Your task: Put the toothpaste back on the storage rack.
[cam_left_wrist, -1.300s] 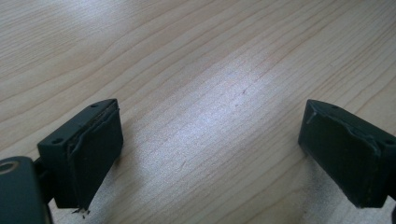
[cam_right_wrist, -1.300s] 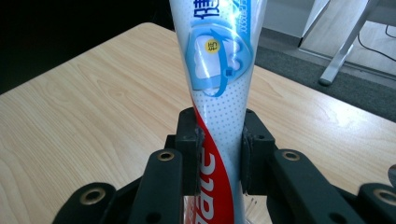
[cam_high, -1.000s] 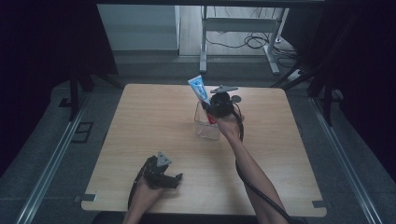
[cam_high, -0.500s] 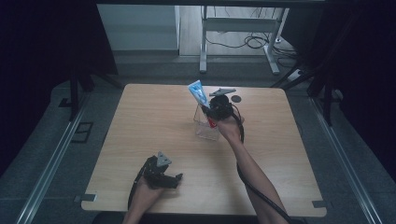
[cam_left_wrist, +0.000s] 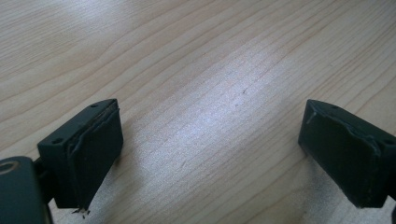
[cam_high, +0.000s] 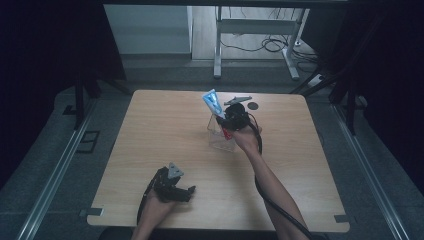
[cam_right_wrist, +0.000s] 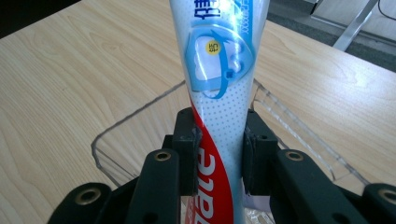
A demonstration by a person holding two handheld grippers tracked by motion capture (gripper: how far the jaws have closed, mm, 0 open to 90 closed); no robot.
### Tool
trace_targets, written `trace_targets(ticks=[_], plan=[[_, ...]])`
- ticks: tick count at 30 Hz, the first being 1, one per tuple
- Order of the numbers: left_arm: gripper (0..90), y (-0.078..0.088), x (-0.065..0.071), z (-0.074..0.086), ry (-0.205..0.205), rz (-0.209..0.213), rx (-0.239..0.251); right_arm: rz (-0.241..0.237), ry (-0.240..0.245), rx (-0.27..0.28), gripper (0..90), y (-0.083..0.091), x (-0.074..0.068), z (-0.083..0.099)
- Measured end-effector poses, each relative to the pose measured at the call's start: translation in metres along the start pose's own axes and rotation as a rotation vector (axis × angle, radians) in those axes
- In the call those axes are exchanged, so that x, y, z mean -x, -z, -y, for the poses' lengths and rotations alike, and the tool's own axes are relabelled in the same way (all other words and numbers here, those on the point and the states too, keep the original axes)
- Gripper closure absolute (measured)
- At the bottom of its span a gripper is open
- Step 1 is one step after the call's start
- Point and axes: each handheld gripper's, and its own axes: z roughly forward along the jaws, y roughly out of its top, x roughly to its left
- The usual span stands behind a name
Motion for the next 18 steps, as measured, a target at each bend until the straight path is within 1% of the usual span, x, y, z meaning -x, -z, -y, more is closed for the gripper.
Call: trace_targets(ticks=[2,7,18], plan=[[6.4,0.0,0.0,0.0,0.0,0.0,0.0,-0.007,-0.009,0.002,69.9,-0.0001,0.0005,0.0011],[6.4,0.0,0.0,0.0,0.0,0.001,0.0,-0.015,0.003,-0.013,69.2,0.0004,0.0002,0.001],[6.4,0.0,0.0,0.0,0.0,0.001,0.0,-0.035,0.008,-0.043,68.0,0.0009,0.0005,0.0034]])
